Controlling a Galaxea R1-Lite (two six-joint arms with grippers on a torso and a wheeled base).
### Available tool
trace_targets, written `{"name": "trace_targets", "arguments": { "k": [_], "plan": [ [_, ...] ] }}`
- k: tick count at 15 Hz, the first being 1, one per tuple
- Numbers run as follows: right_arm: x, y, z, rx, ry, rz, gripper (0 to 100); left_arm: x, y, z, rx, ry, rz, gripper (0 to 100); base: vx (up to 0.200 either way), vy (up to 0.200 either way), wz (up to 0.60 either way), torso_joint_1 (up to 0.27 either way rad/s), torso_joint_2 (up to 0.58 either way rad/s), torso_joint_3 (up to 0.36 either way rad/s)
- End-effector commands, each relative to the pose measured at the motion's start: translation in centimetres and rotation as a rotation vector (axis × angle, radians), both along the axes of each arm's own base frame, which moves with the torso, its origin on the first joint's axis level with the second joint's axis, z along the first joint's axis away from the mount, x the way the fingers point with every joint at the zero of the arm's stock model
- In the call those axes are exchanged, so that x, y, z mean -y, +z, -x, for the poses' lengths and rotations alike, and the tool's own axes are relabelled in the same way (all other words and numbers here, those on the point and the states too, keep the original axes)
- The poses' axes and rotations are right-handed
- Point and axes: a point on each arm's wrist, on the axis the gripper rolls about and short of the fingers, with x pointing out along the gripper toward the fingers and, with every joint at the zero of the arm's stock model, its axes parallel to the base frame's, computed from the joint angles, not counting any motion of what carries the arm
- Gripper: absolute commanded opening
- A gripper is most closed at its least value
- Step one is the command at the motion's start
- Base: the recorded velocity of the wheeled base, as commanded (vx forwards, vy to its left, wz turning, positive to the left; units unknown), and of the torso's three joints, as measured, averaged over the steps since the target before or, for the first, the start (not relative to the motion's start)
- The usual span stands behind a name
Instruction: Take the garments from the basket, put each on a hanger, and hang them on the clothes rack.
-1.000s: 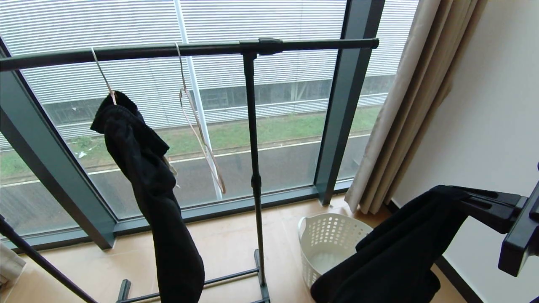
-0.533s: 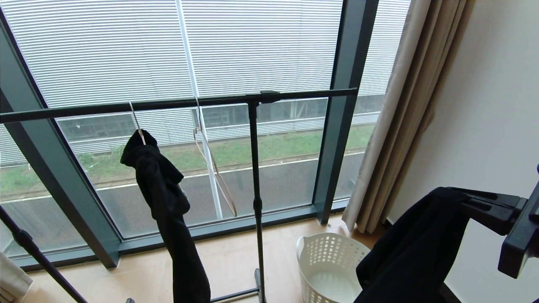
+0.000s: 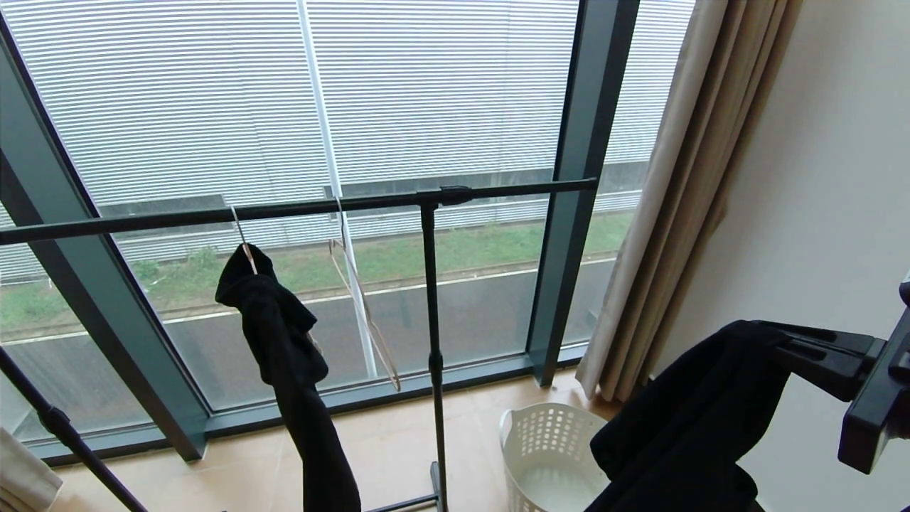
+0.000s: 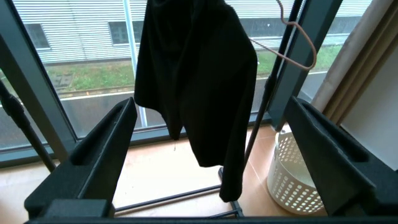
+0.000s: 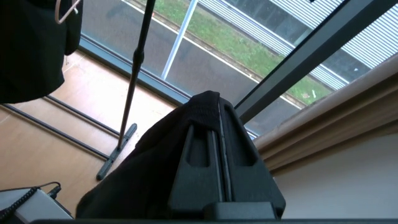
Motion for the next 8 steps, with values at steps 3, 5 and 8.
{"name": "trace_targets", "arguments": {
  "k": [3,5,8],
  "plan": [
    [-0.05,-0.07,-0.06,-0.003,0.001,0.002,0,0.00,0.00,0.00,0.000,0.000,0.000,100,0.000,0.000,0.00,0.165,-0.36,-0.194],
    [-0.03,-0.05,-0.03,-0.001,0.001,0.003,0,0.00,0.00,0.00,0.000,0.000,0.000,100,0.000,0.000,0.00,0.163,-0.35,-0.193],
    [0.03,-0.30,0.06,-0.006,0.002,0.007,0,0.00,0.00,0.00,0.000,0.000,0.000,100,0.000,0.000,0.00,0.103,-0.22,-0.113]
  ]
}}
